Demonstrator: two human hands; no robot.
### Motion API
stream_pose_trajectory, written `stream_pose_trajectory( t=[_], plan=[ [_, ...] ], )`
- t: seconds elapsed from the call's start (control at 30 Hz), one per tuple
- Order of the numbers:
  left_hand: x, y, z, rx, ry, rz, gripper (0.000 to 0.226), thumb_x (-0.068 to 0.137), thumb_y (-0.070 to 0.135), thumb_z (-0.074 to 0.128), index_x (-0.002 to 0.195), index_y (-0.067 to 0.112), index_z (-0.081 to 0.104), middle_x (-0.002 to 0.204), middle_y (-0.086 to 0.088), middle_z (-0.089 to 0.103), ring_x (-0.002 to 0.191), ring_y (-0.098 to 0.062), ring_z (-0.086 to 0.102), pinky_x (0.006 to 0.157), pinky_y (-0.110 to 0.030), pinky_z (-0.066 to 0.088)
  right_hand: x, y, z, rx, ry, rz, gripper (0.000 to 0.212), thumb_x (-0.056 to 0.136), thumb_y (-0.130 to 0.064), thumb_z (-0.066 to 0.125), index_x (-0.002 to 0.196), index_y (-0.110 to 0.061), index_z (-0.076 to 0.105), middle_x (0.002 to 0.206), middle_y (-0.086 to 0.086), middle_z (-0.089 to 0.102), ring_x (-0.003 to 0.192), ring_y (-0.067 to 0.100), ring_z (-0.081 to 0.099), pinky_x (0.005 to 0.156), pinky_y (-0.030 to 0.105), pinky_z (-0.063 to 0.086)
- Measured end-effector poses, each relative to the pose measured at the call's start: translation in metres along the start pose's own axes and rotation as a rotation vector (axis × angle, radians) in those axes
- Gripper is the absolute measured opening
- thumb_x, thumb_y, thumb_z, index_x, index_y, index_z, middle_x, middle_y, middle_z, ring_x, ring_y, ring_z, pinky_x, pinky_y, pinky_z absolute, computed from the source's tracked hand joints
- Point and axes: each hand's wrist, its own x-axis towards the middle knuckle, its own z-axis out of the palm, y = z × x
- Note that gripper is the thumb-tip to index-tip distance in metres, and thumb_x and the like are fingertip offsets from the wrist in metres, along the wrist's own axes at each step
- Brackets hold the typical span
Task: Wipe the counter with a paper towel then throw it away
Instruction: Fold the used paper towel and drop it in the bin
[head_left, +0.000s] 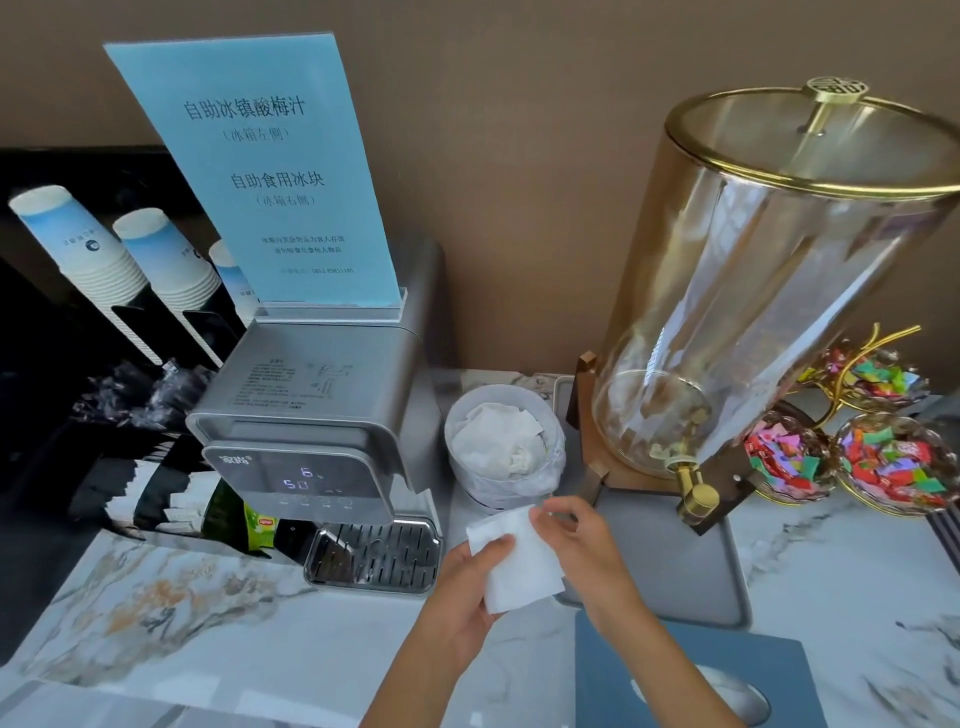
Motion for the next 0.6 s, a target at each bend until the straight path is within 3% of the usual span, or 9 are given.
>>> stream_pose_trajectory(
  t=[0.1,0.17,0.3,0.37,0.5,0.6],
  plan=[
    [0.001,0.007,0.002,0.014,0.015,0.019,0.021,0.092,0.008,0.065,0.112,0.005,0.072,0.106,-0.021,0.077,0.093,-0.031,0.076,0.065,-0.036,0.062,-0.002,-0.003,-0.005,-0.020,-0.102,0.040,0.022,0.090,-0.020,0.068,0.074,-0.007,0.059,0.070,0.016,0.055,0.062,0.023,0.049,0.046,0.024,0.036],
    [0.001,0.012,0.004,0.031,0.021,0.044,0.019,0.093,0.008,0.064,0.109,0.003,0.073,0.104,-0.021,0.078,0.090,-0.030,0.076,0.060,-0.033,0.060,-0.003,-0.007,-0.010,-0.039,-0.115,-0.006,0.020,0.091,-0.012,0.065,0.073,-0.005,0.057,0.070,0.015,0.048,0.065,0.024,0.041,0.044,0.022,0.031],
    [0.002,0.018,0.007,0.090,0.046,0.104,0.016,0.094,0.010,0.066,0.093,0.003,0.080,0.103,-0.022,0.078,0.099,-0.037,0.073,0.090,-0.051,0.054,0.001,-0.019,-0.018,-0.042,-0.064,-0.066,0.018,0.089,-0.006,0.066,0.073,-0.001,0.061,0.068,0.015,0.050,0.059,0.019,0.042,0.044,0.019,0.032],
    [0.003,0.020,0.008,0.118,0.075,0.140,0.016,0.093,0.010,0.067,0.089,0.001,0.080,0.102,-0.027,0.077,0.097,-0.039,0.073,0.093,-0.054,0.054,0.003,-0.024,-0.019,-0.063,-0.043,-0.074,0.017,0.088,-0.004,0.067,0.073,0.002,0.062,0.063,0.012,0.050,0.050,0.013,0.039,0.041,0.017,0.031],
    [0.009,0.025,0.012,0.129,0.147,0.196,0.019,0.091,0.011,0.071,0.088,-0.007,0.076,0.106,-0.038,0.069,0.084,-0.034,0.069,0.083,-0.047,0.055,0.008,-0.032,-0.022,-0.107,-0.035,-0.088,0.017,0.088,0.000,0.067,0.075,0.010,0.064,0.058,0.006,0.052,0.042,0.006,0.040,0.040,0.017,0.032],
    [0.012,0.032,0.015,0.080,0.150,0.195,0.020,0.089,0.018,0.073,0.088,-0.001,0.078,0.100,-0.026,0.077,0.082,-0.026,0.075,0.070,-0.035,0.061,0.016,-0.043,-0.019,-0.129,-0.008,-0.116,0.017,0.087,0.000,0.068,0.074,0.010,0.066,0.057,0.003,0.057,0.040,0.002,0.043,0.041,0.013,0.033]
  ],
)
